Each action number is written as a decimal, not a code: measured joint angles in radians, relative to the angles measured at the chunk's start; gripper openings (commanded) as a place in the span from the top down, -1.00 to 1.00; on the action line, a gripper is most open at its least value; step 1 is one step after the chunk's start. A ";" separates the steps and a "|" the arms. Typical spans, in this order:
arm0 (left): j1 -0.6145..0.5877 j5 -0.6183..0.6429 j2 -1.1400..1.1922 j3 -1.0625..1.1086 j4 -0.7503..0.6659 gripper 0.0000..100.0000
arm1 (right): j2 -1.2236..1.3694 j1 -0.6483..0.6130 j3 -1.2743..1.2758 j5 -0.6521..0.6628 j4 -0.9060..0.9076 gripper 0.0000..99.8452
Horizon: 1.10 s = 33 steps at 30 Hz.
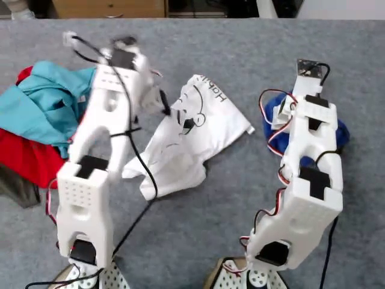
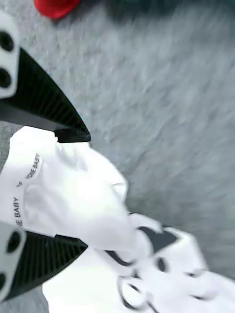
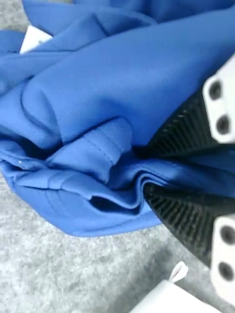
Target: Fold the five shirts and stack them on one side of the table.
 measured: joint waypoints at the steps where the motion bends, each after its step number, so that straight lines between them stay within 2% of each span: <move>1: 0.015 0.000 0.002 0.035 -0.026 0.39 | 0.000 0.000 0.000 0.000 0.000 0.98; 8: 0.114 0.029 0.100 0.137 -0.160 0.40 | 0.000 0.000 0.000 0.000 0.000 0.98; 11: 0.115 0.063 0.135 0.137 -0.189 0.59 | 0.000 0.000 0.000 0.000 0.000 0.98; 15: 0.118 0.072 0.147 0.121 -0.213 0.98 | 0.000 0.000 0.000 0.000 0.000 0.98; 17: 0.118 0.071 0.149 0.101 -0.213 0.92 | 0.000 0.000 0.000 0.000 0.000 0.98; 19: 0.110 0.066 0.152 0.080 -0.209 0.97 | 0.000 0.000 0.000 0.000 0.000 0.98; 25: -0.018 0.060 0.153 -0.138 -0.052 0.96 | 0.000 0.000 0.000 0.000 0.000 0.98; 29: -0.153 0.060 0.153 -0.413 0.075 0.96 | 0.000 0.000 0.000 0.000 0.000 0.98; 33: -0.311 0.060 0.153 -0.718 0.098 0.96 | 0.000 0.000 0.000 0.000 0.000 0.98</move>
